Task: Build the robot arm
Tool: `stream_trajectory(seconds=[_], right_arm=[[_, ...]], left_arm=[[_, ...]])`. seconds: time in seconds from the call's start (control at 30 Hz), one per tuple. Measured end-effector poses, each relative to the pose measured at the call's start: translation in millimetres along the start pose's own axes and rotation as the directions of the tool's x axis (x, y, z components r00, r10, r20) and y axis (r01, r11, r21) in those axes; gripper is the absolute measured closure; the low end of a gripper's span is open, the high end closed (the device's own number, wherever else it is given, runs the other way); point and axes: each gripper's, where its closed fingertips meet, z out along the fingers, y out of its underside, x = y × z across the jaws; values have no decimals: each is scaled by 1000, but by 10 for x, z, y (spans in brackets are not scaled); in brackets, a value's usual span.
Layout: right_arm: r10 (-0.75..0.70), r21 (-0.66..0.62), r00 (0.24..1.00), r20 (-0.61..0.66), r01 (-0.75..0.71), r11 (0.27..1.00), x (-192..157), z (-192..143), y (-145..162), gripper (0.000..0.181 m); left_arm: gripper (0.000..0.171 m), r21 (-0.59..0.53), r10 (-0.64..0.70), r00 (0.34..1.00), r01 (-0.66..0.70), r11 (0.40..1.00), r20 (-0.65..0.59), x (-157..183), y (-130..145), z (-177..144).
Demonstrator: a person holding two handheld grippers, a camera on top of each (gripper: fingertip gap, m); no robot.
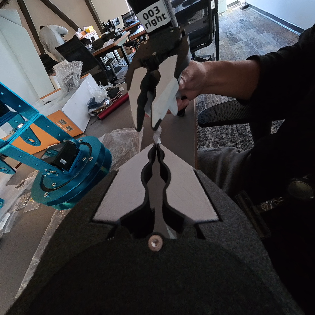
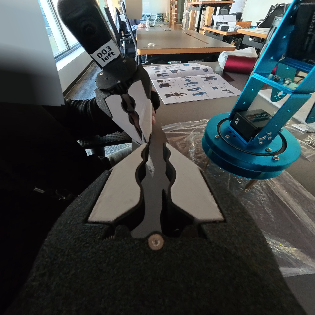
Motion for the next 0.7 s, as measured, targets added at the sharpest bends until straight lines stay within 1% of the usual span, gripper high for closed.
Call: stream_trajectory(seconds=[0.3,0.43,0.53,0.63,0.7], right_arm=[[-12,-16,1000,12,12,1000,-48,17,20,165],[7,20,1000,15,-7,1000,-39,-6,-55,165],[4,23,1000,12,-4,1000,-33,9,-57,165],[-7,-6,1000,16,7,1000,-55,47,-8,165],[-11,-1,1000,19,11,1000,-67,45,-17,165]], left_arm=[[171,-10,-7,1000,7,1000,1,-8,19,4],[171,-16,8,1000,-8,1000,2,7,17,3],[171,-7,11,1000,-11,1000,-7,36,-9,4],[171,-13,15,1000,-15,1000,-11,54,-11,8],[171,-18,13,1000,-13,1000,-11,54,0,8]])
